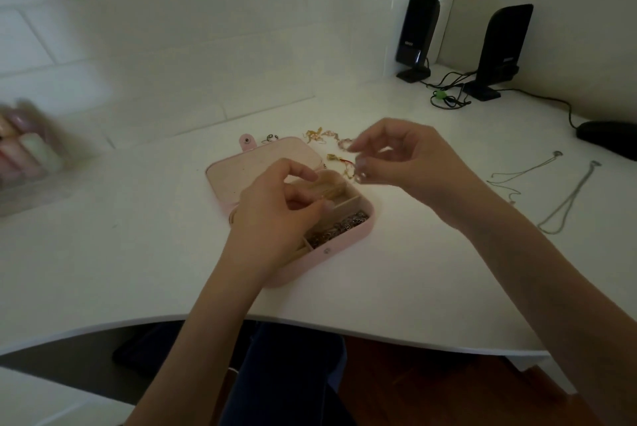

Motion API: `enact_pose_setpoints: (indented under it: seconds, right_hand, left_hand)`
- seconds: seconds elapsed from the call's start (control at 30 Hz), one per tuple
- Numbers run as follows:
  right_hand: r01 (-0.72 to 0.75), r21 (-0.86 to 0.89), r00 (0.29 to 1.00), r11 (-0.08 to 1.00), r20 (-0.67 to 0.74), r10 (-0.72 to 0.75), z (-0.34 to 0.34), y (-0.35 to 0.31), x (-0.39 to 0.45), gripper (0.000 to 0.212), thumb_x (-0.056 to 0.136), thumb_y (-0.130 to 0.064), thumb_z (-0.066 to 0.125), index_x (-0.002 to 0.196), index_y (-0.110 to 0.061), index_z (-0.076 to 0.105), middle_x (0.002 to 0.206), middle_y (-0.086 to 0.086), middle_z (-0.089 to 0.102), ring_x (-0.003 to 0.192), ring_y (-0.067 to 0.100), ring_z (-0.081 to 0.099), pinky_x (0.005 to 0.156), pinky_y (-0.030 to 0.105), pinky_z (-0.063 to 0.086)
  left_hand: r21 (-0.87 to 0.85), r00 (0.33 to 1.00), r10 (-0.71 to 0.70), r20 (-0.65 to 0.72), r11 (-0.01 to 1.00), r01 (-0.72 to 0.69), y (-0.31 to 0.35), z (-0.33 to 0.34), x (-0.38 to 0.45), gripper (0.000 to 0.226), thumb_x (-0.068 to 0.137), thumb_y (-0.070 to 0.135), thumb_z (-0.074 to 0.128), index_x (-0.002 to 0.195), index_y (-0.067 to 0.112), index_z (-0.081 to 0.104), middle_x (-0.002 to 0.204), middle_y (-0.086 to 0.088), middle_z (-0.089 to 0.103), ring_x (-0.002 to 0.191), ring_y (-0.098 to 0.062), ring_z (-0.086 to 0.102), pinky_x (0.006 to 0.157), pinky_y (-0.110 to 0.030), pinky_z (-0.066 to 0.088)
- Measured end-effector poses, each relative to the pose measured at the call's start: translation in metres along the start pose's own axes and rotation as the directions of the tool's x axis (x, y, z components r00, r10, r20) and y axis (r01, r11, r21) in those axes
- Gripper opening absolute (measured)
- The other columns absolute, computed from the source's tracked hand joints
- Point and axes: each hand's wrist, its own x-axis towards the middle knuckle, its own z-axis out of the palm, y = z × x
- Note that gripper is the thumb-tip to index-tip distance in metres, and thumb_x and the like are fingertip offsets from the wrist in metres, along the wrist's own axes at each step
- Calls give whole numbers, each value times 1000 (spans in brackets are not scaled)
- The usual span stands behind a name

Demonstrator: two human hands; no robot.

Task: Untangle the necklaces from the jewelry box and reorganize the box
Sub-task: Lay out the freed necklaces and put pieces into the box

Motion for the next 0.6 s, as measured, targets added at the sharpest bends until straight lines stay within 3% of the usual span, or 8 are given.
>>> enact_pose_setpoints:
  seconds: [0.07, 0.13, 0.2, 0.37, 0.5, 0.6]
  right_hand:
    - [-60, -162, 998, 985, -3, 60, -4, 15, -4, 21, 78, 8, 67, 90, -9, 69, 83, 16, 68, 69, 16, 65, 74, 26, 55]
    - [-58, -293, 998, 954, -4, 60, -2, 27, -8, 22, 77, 5, 69, 89, -13, 70, 74, 4, 68, 66, 12, 65, 70, 20, 51]
    - [-17, -360, 1000, 933, -8, 15, 2, 33, -9, 22, 76, 3, 69, 88, -15, 70, 74, -2, 67, 67, 6, 63, 65, 12, 47]
    - [51, -421, 999, 905, 21, -47, 7, 39, -9, 20, 77, -2, 70, 86, -20, 68, 77, -6, 66, 69, 3, 56, 59, 8, 38]
    - [0, -360, 990, 933, -135, -52, -21, 36, -7, 4, 85, -13, 69, 87, -16, 70, 79, -8, 70, 67, -2, 60, 64, 4, 40]
    - [-74, -516, 954, 853, -285, -90, -66, 38, -9, 11, 92, -19, 62, 96, -14, 71, 87, -6, 69, 74, 2, 61, 66, -1, 37]
  left_hand:
    - [70, 999, 32, 15, 997, -33, -2, 3, -1, 20, 73, 20, 79, 77, 30, 63, 64, 14, 69, 65, 5, 63, 77, -19, 51]
    - [200, 997, 74, 20, 977, -76, -2, 8, -3, 20, 73, 20, 78, 68, 32, 64, 64, 17, 66, 64, 7, 60, 60, -4, 40]
    - [341, 995, 100, 21, 934, -101, 0, 11, -5, 19, 75, 21, 75, 66, 34, 63, 63, 20, 61, 62, 8, 55, 58, -2, 36]
    - [532, 986, 145, 81, 830, -166, 4, 13, -7, 7, 81, 28, 68, 80, 34, 70, 57, 23, 46, 56, 6, 41, 62, 1, 31]
    - [509, 970, 201, 134, 826, -241, 4, 18, -5, 8, 86, 34, 64, 86, 32, 72, 78, 18, 61, 73, 0, 49, 69, -10, 39]
    - [477, 940, 278, 197, 811, -340, 1, 31, -3, 11, 85, 31, 63, 84, 28, 74, 87, 12, 67, 84, -10, 57, 82, -38, 46]
